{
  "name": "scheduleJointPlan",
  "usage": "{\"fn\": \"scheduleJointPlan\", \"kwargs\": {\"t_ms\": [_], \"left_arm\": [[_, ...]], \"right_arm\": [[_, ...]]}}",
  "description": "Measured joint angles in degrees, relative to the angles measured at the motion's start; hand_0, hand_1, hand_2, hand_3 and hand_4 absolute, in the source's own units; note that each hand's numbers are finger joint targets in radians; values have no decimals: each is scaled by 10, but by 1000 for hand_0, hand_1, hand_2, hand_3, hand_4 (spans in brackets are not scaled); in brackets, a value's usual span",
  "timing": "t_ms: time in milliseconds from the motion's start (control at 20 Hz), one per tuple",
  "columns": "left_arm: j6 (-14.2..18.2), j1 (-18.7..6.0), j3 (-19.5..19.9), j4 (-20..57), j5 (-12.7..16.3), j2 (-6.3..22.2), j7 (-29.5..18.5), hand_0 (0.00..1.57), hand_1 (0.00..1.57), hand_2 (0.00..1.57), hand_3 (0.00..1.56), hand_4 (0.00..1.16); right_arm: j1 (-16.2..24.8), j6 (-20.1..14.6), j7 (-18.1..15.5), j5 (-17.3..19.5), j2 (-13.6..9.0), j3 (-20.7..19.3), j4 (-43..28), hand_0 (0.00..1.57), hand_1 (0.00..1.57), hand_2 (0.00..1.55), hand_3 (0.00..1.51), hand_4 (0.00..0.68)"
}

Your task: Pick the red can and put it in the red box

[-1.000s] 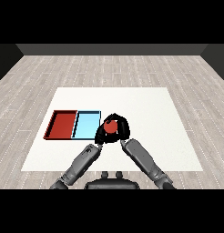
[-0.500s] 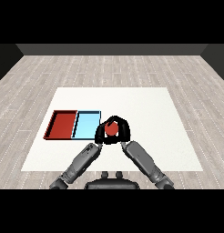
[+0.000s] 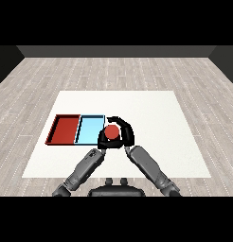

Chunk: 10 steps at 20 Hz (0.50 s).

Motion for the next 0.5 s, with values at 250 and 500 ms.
{"fn": "scheduleJointPlan", "kwargs": {"t_ms": [250,500], "left_arm": [[8,9,5,-12,-16,2,4,1571,1571,1571,1501,1138],[15,10,6,-6,-15,-1,-12,1571,1571,1571,1494,1134]], "right_arm": [[6,6,6,11,0,5,10,0,0,0,0,0],[14,-5,36,21,-2,4,-13,0,0,0,0,0]]}}
